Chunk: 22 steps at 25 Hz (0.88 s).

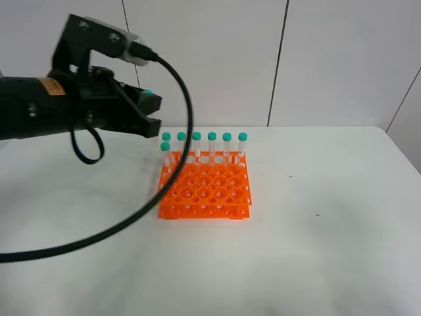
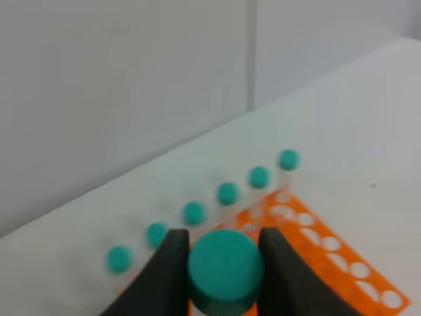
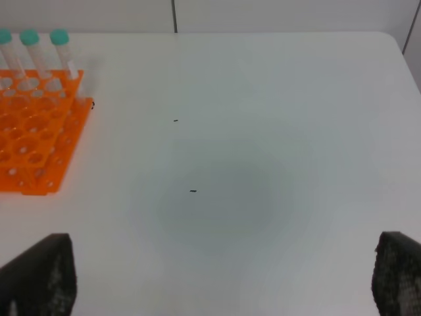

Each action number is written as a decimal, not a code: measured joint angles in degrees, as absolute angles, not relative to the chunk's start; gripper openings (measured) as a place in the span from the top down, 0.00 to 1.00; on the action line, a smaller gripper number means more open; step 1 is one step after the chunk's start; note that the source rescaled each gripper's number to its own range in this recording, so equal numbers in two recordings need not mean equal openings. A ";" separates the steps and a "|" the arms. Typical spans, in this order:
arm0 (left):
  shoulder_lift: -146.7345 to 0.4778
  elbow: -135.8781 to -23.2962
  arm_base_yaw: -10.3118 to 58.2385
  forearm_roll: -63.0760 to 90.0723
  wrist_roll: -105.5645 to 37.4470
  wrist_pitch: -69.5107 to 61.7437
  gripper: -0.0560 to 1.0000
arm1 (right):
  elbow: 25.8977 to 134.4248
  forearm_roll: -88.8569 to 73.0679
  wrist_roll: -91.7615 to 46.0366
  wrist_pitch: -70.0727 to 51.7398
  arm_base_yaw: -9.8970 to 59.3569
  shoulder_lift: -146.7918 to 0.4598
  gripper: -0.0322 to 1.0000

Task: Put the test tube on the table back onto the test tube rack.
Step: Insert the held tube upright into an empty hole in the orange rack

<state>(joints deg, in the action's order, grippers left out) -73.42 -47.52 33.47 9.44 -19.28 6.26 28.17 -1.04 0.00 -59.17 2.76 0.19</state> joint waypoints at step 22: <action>-100.06 -59.89 32.01 3.44 -10.25 16.90 0.95 | 28.17 -1.04 0.00 -59.17 2.76 0.19 0.00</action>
